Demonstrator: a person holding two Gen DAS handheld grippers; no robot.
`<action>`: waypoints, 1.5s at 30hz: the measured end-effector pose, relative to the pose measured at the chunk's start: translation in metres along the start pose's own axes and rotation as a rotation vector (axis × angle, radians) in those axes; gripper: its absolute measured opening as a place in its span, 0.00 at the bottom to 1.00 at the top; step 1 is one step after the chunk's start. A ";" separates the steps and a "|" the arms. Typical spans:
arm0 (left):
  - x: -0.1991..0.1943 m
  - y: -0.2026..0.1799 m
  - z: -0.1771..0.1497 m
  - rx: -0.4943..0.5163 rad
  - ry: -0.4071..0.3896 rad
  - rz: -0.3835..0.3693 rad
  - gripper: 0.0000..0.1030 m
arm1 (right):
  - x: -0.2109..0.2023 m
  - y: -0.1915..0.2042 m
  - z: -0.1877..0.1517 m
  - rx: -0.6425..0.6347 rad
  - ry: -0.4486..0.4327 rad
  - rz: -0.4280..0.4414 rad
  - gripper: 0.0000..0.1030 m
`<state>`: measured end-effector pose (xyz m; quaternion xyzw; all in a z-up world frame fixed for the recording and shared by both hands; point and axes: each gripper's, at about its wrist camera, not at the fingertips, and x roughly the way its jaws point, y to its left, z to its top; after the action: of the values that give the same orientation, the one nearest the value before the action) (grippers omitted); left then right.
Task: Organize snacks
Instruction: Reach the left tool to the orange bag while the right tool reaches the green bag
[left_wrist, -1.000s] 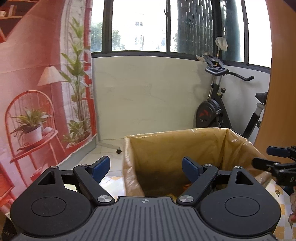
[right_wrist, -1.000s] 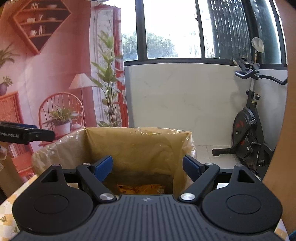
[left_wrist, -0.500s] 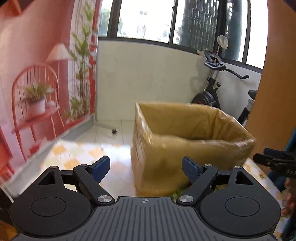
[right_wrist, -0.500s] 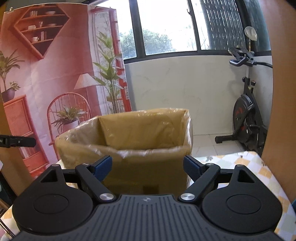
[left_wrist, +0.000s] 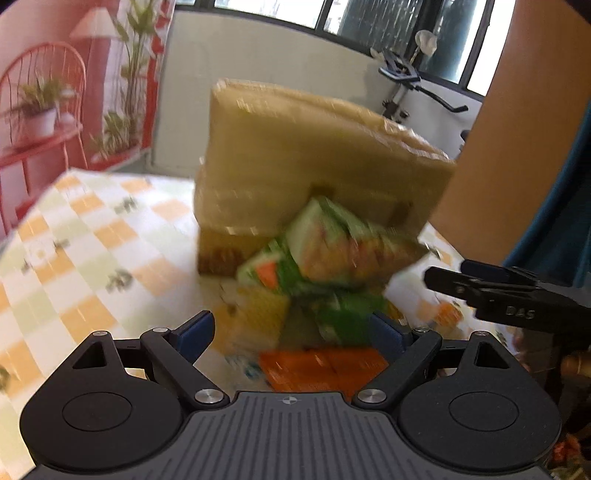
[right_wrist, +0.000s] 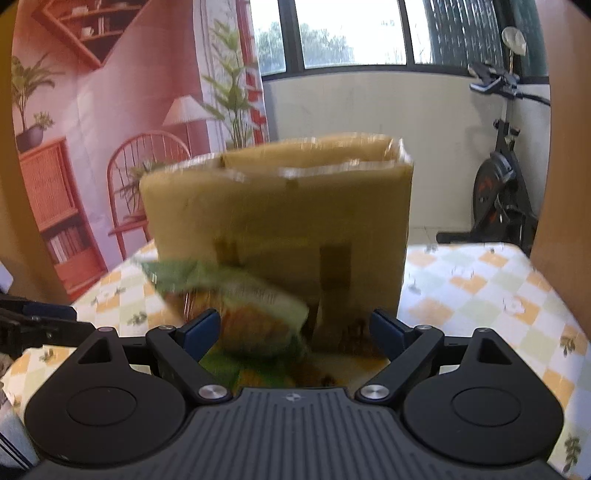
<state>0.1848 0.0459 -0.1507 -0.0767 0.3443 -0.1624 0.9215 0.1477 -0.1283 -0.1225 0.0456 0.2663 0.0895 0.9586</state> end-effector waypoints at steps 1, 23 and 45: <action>0.002 -0.003 -0.004 0.001 0.012 -0.005 0.89 | 0.000 0.001 -0.005 -0.002 0.010 -0.001 0.87; 0.024 -0.050 -0.044 0.113 0.159 0.017 0.89 | 0.004 -0.009 -0.033 0.048 0.097 0.008 0.87; 0.041 -0.024 -0.045 -0.090 0.162 -0.050 0.86 | 0.014 -0.015 -0.042 0.064 0.114 0.050 0.87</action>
<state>0.1787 0.0077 -0.2036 -0.1131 0.4228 -0.1755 0.8818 0.1400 -0.1381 -0.1675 0.0777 0.3222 0.1073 0.9374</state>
